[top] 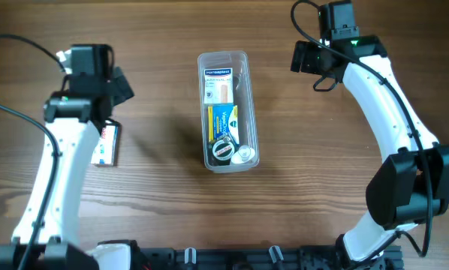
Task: Pack container
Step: 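Withdraw the left gripper back to the left, then lower the left gripper and grasp the white Panadol box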
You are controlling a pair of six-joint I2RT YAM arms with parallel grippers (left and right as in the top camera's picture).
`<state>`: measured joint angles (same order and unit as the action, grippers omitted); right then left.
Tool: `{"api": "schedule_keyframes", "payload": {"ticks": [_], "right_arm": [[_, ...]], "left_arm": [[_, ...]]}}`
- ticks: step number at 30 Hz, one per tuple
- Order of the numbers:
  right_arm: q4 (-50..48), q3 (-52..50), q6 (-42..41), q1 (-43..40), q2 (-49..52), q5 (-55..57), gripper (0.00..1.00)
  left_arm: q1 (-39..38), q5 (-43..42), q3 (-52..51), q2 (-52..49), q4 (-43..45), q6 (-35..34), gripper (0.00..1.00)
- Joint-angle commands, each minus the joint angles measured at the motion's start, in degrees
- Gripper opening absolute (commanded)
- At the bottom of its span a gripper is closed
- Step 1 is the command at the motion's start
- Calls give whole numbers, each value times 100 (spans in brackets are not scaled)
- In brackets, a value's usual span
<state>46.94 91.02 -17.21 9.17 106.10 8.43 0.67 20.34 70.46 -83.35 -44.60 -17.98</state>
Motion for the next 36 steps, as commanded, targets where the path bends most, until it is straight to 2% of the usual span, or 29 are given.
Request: {"api": "schedule_keyframes", "payload": {"ticks": [1,9,18,22,26,36], "right_arm": [[-2,79,66,-13,-120,52,100],[-15,79,63,-13,-120,52,100],[-15,79,63,-13,-120,52,100],[-17,79,63,-13,-120,52,100],[-17,79,63,-13,-120,52,100],[-17,79,63,-13,-120,52,100]], "left_arm": [[496,-669,26,-514,-9,1060,100],[1110,-1353,26,-1377,-44,1180,100],[1222,-1753,-9,-2129,-46,1180,100],[1226,-1753,-114,-2288,11,1180,100],[1226,-1797,-116,-2306,-26,1178,95],[1226,-2074,-466,-2339,225,1180,97]]}}
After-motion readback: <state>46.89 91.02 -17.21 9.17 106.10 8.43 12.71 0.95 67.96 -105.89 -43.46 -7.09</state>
